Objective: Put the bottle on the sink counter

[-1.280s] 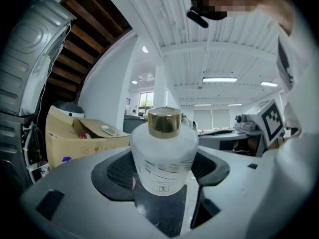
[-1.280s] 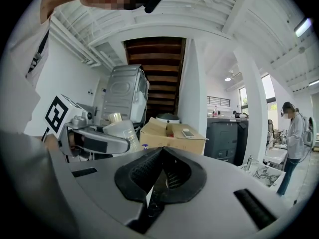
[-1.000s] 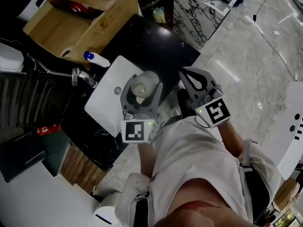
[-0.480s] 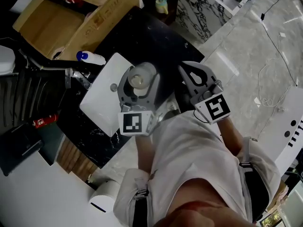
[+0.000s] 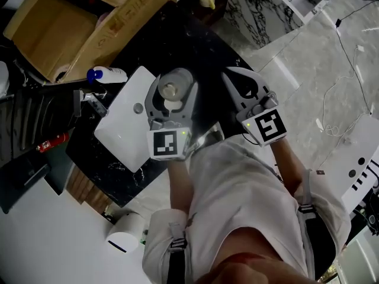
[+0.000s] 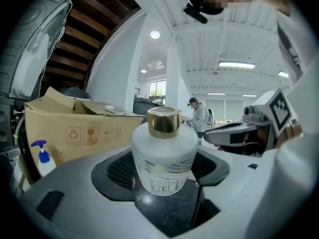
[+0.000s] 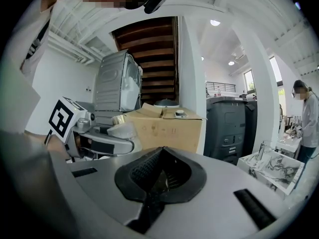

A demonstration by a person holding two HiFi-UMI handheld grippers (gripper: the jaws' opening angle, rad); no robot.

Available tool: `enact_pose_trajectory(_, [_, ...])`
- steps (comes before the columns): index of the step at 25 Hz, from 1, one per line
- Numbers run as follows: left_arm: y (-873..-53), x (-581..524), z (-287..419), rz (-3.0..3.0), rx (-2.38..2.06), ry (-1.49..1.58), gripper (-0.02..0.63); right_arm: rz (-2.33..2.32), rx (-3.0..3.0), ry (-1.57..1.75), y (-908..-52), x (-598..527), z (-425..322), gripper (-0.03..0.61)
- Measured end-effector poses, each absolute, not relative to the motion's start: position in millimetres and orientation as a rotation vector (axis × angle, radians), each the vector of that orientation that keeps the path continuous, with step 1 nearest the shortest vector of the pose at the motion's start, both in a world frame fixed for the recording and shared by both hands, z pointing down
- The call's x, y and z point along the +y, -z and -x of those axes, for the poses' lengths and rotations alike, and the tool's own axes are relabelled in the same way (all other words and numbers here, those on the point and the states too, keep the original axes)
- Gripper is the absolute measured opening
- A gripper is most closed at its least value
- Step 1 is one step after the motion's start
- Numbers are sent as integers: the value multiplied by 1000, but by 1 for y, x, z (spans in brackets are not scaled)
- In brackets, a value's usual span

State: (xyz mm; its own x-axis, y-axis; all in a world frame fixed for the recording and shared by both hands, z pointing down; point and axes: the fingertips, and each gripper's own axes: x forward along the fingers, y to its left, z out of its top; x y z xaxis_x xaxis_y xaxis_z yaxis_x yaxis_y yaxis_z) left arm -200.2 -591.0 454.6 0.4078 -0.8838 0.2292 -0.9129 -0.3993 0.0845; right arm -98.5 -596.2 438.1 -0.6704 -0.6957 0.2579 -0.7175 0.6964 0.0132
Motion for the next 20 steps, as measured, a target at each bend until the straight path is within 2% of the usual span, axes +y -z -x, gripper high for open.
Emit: enact_pose_trajectory(20, [-544,-680,197,-2353,-1652,-316,324,-1020,-2641,-240,-518,-670,103,-2])
